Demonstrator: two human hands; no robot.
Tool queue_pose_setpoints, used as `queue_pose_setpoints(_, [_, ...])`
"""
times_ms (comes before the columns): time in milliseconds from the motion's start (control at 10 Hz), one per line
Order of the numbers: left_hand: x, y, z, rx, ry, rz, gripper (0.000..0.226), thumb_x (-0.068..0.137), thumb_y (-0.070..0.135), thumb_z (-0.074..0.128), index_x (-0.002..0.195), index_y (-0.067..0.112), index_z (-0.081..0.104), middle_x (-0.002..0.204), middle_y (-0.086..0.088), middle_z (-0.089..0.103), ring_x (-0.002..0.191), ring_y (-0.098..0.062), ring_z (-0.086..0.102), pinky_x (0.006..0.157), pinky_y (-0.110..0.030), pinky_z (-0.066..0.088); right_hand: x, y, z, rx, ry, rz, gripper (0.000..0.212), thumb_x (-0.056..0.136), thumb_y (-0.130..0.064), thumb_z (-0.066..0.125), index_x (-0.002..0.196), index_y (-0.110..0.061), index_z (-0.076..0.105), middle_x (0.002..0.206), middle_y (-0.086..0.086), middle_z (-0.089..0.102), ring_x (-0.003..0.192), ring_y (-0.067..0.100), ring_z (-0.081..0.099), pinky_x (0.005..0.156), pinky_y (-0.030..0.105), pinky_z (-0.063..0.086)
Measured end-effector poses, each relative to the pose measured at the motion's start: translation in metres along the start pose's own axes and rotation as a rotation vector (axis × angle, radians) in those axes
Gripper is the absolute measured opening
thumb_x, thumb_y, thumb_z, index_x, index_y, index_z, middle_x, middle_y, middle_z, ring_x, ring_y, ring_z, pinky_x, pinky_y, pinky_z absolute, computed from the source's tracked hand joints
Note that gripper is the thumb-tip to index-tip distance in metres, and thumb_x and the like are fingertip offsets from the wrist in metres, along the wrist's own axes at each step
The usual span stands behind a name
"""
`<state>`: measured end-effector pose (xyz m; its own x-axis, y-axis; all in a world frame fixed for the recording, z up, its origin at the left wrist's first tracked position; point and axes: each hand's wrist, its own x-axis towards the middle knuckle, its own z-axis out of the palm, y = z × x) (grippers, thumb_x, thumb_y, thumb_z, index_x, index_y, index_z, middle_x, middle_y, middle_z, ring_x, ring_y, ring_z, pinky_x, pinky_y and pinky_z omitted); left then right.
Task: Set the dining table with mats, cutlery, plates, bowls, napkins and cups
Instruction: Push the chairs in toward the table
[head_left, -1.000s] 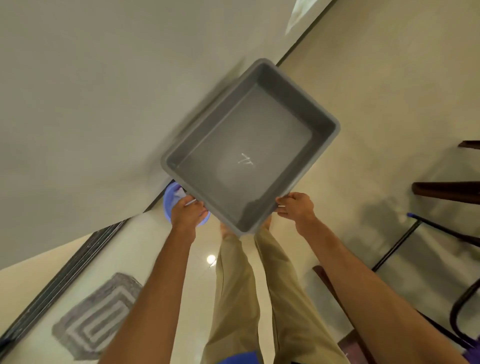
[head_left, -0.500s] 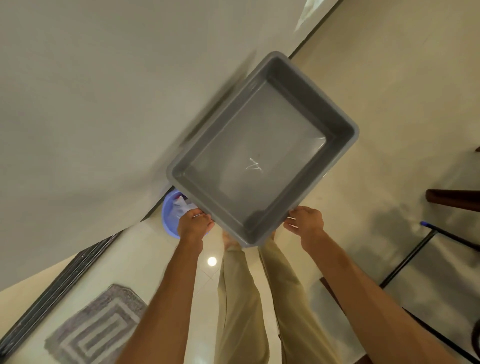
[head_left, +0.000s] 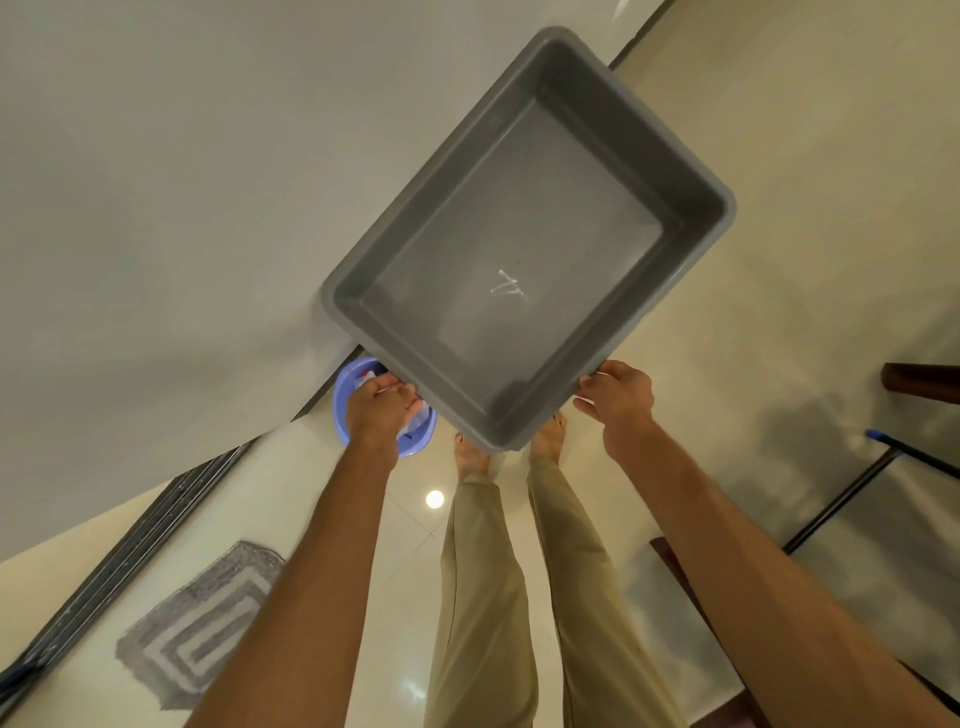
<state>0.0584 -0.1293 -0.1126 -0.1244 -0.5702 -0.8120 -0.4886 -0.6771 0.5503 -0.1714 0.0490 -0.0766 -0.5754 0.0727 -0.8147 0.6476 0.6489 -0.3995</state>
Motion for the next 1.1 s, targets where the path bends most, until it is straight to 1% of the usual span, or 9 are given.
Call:
queue_pose_setpoints(100, [-0.032,0.019,0.012,0.146,0.076,-0.088,0.025,0.101,-0.005,0.055,0.093,0.019,0.058,0.096,-0.007,0.065,0.095,-0.026,0.066,0.091,-0.036,0.059,-0.004,-0.001,-0.005,0.034,-0.041,-0.007,0.021,0.098,0.000,0.066,0.093,-0.020,0.067,0.111,0.013,0.073,0.100,0.032,0.073,0.094,0.047,0.061])
queue_pose_setpoints(200, [-0.036,0.017,0.009,-0.016,0.070,-0.147,0.019,0.101,0.000,0.059,0.099,0.019,0.060,0.099,-0.007,0.068,0.093,-0.025,0.068,0.084,-0.034,0.058,-0.008,-0.005,-0.010,0.030,-0.091,-0.019,0.016,0.099,-0.004,0.065,0.096,-0.020,0.067,0.111,0.011,0.074,0.099,0.030,0.074,0.093,0.045,0.061])
queue_pose_setpoints(400, [-0.061,0.010,-0.001,0.031,-0.023,-0.131,0.025,0.102,0.006,0.062,0.126,0.011,0.063,0.111,-0.006,0.072,0.099,-0.021,0.070,0.090,-0.037,0.057,-0.017,-0.002,-0.022,0.035,-0.179,0.018,0.015,0.104,-0.006,0.058,0.117,-0.008,0.064,0.116,0.016,0.073,0.101,0.035,0.074,0.095,0.048,0.060])
queue_pose_setpoints(600, [-0.120,0.019,-0.023,0.176,-0.144,-0.117,0.023,0.101,0.012,0.064,0.124,0.010,0.066,0.117,-0.009,0.073,0.107,-0.025,0.070,0.098,-0.044,0.056,-0.074,-0.001,-0.062,0.029,-0.218,0.000,0.016,0.101,-0.003,0.060,0.113,-0.007,0.070,0.111,0.013,0.075,0.096,0.030,0.076,0.083,0.038,0.064])
queue_pose_setpoints(700, [-0.155,0.031,-0.035,0.237,-0.141,-0.107,0.018,0.098,0.018,0.068,0.116,0.012,0.068,0.108,-0.007,0.075,0.103,-0.024,0.073,0.084,-0.038,0.057,-0.117,-0.001,-0.098,0.101,-0.257,-0.034,0.020,0.097,0.000,0.064,0.116,-0.004,0.070,0.112,0.017,0.075,0.099,0.034,0.076,0.086,0.041,0.063])
queue_pose_setpoints(800, [-0.205,0.046,-0.042,0.326,-0.190,-0.043,0.005,0.099,0.019,0.066,0.101,0.019,0.071,0.102,-0.005,0.076,0.096,-0.022,0.074,0.086,-0.041,0.054,-0.160,0.009,-0.141,0.224,-0.237,-0.053,0.024,0.098,0.001,0.059,0.119,-0.002,0.069,0.116,0.019,0.075,0.104,0.038,0.074,0.095,0.049,0.059])
queue_pose_setpoints(900, [-0.242,0.055,-0.043,0.410,-0.232,-0.002,0.012,0.100,0.017,0.064,0.091,0.020,0.070,0.098,-0.004,0.075,0.094,-0.023,0.073,0.086,-0.042,0.053,-0.196,0.026,-0.185,0.320,-0.170,-0.057,0.025,0.100,0.001,0.055,0.122,0.000,0.068,0.115,0.020,0.074,0.105,0.039,0.073,0.094,0.048,0.059])
queue_pose_setpoints(1000, [-0.269,0.055,-0.037,0.471,-0.303,-0.010,0.005,0.094,0.021,0.068,0.092,0.018,0.072,0.103,-0.012,0.075,0.091,-0.024,0.071,0.084,-0.042,0.052,-0.232,0.054,-0.228,0.411,-0.115,-0.060,0.023,0.100,-0.002,0.058,0.120,-0.003,0.068,0.115,0.019,0.074,0.096,0.033,0.074,0.083,0.041,0.060])
queue_pose_setpoints(1100, [-0.296,0.043,-0.023,0.573,-0.401,0.067,0.013,0.100,0.021,0.064,0.108,0.015,0.071,0.109,-0.008,0.075,0.097,-0.022,0.071,0.089,-0.042,0.054,-0.259,0.094,-0.267,0.519,-0.048,-0.060,0.019,0.100,-0.005,0.060,0.116,-0.006,0.069,0.115,0.019,0.074,0.091,0.030,0.075,0.077,0.037,0.061])
